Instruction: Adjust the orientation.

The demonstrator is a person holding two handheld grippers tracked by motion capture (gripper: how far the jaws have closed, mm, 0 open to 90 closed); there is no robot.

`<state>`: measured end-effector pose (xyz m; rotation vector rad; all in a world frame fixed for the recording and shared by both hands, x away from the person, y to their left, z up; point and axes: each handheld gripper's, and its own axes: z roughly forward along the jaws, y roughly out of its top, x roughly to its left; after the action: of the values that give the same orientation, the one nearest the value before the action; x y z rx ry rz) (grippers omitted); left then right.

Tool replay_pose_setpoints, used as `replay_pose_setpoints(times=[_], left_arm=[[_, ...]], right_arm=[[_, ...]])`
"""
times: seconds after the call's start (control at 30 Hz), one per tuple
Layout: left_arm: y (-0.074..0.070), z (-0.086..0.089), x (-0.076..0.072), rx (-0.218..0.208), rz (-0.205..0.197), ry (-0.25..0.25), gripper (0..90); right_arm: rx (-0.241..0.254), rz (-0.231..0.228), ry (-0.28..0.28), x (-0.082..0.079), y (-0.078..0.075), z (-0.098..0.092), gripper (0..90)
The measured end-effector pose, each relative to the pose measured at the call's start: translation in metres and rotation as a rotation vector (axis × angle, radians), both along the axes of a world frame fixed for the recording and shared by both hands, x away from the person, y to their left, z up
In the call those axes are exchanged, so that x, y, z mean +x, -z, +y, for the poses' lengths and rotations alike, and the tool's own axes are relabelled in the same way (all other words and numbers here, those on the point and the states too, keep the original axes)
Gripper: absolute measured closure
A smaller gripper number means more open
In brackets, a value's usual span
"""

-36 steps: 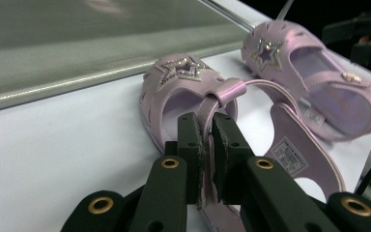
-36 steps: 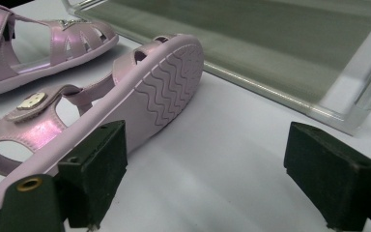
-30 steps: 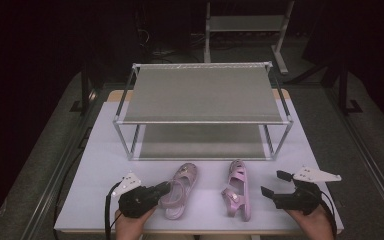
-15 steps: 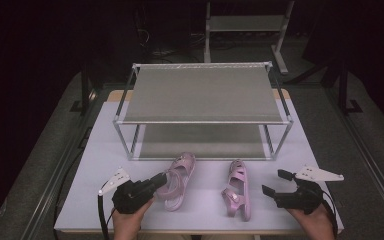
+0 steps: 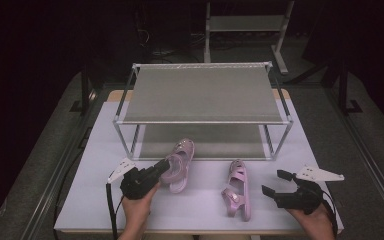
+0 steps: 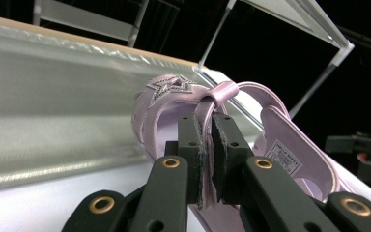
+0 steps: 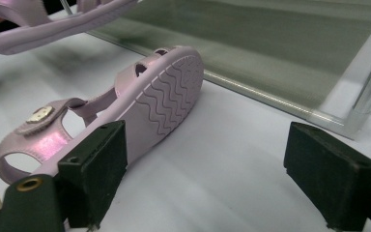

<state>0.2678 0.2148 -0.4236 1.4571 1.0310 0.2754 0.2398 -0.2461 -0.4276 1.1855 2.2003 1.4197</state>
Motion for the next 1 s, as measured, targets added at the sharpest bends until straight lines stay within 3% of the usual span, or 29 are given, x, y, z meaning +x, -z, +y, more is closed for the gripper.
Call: replay_pose_setpoints(times=[0.1, 0.33, 0.6, 1.0], left_arm=[[0.001, -0.004, 0.011, 0.001, -0.014, -0.011, 83.7], [0.005, -0.009, 0.025, -0.014, -0.031, -0.022, 83.6], [0.007, -0.020, 0.043, 0.006, -0.046, -0.039, 83.7], [0.022, -0.024, 0.066, -0.034, 0.000, -0.078, 83.7]], right_arm=[[0.040, 0.006, -0.001, 0.000, 0.000, -0.001, 15.0], [0.038, 0.011, -0.002, 0.000, 0.001, -0.002, 15.0], [0.027, 0.014, -0.008, 0.000, 0.001, 0.000, 15.0], [0.013, 0.020, -0.013, 0.000, 0.002, 0.001, 16.9]])
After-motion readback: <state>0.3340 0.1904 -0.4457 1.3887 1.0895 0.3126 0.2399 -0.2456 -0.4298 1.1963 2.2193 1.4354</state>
